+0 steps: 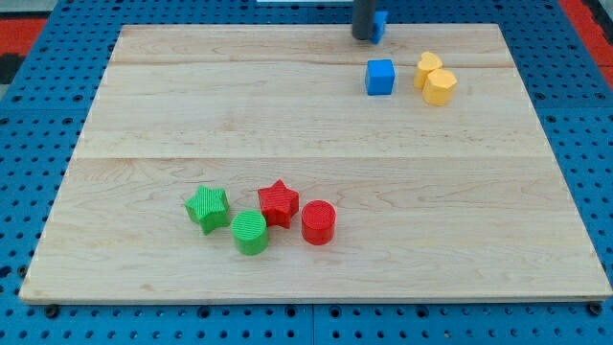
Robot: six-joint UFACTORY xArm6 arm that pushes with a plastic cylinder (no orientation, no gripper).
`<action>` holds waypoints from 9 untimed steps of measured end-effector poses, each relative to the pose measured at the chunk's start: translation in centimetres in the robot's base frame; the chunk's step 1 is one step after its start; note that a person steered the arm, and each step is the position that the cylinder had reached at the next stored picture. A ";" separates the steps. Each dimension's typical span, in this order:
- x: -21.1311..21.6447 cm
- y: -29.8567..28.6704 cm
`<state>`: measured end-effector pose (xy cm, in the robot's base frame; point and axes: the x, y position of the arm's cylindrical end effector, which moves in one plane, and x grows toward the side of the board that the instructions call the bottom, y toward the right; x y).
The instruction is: Touch the left of the blue triangle
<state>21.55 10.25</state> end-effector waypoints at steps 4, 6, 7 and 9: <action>-2.3 3.8; 8.8 -11.6; 8.6 -18.0; -2.0 -19.0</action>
<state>19.52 -8.75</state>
